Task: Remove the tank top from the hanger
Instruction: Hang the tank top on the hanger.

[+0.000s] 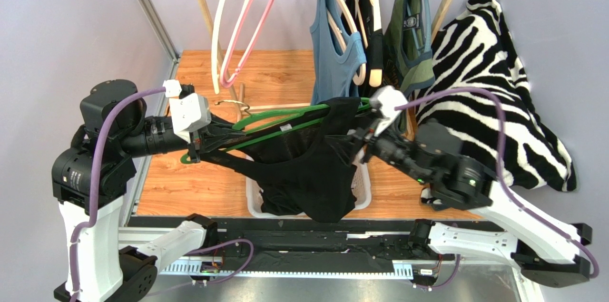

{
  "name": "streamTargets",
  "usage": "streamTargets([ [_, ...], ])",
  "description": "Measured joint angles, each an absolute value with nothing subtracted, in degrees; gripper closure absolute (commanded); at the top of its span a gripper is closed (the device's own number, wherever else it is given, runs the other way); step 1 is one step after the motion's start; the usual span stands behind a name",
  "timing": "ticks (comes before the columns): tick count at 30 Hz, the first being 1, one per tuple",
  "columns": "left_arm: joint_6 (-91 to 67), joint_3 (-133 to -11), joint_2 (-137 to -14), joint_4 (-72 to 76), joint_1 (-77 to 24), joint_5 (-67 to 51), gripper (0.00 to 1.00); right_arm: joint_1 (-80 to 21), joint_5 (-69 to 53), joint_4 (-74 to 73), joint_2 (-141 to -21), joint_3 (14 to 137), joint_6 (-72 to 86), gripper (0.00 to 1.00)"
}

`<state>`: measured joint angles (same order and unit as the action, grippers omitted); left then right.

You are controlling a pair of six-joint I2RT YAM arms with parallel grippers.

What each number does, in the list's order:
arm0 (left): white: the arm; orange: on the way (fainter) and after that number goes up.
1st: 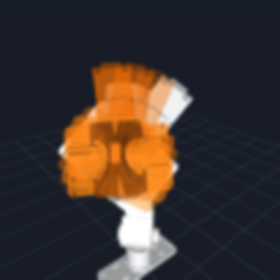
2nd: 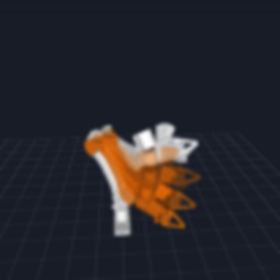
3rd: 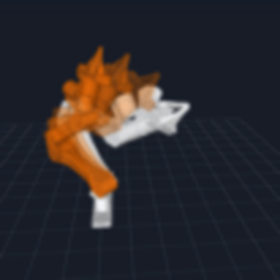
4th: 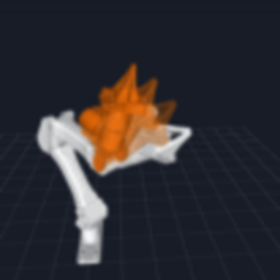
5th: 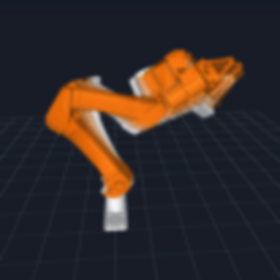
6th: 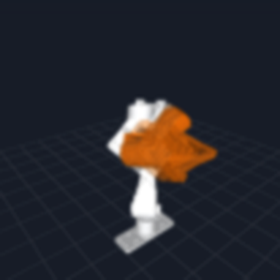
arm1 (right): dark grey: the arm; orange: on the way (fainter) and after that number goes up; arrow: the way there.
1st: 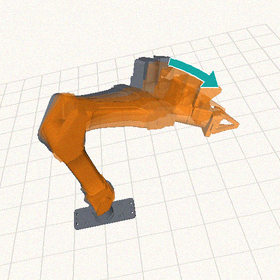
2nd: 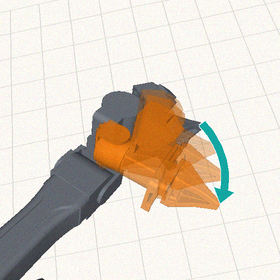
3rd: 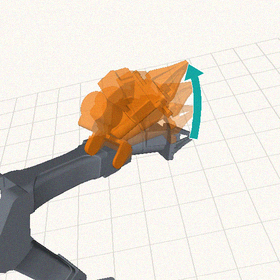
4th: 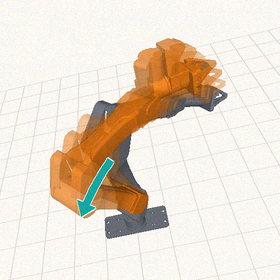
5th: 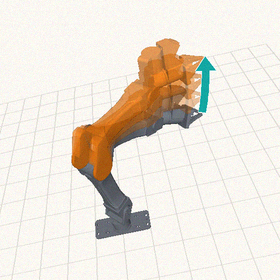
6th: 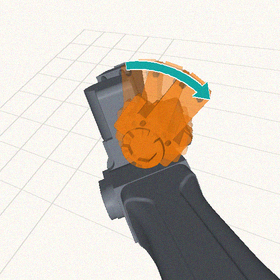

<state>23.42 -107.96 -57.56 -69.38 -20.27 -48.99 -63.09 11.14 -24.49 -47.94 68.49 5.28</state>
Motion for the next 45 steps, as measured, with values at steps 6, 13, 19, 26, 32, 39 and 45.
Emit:
streamTargets([
  [6,23.42,-107.94,-56.42,-69.38,-20.25,-48.9,1.0,-63.09,8.54,-21.65,-52.66,68.84,7.18,0.96],
  [13,23.55,-107.74,-55.46,-69.38,-20.27,-48.16,1.0,-63.09,7.84,-23.42,-50.78,71.94,9.02,0.92],
  [19,23.68,-107.33,-55.42,-68.95,-20.27,-47.46,1.0,-63.11,9.02,-26.98,-45.5,71.99,9.78,1.0],
  [26,24.34,-105.23,-54.54,-68.07,-20.56,-47.55,1.0,-63.26,13.76,-27.22,-39.07,71.42,10.52,1.0],
  [32,26.68,-104.99,-54.48,-68.99,-20.6,-49.71,1.0,-63.37,18.39,-25.67,-35.68,71.22,10.94,1.0],
  [39,29.12,-103.2,-54.19,-70.08,-20.6,-49.5,1.0,-63.37,19.05,-25.39,-37.71,72.93,11.14,0.87],
  [45,30.35,-102.74,-53.63,-73.17,-20.49,-47.0,1.0,-63.33,19.49,-23.44,-38.79,74.72,10.41,0.51],
])
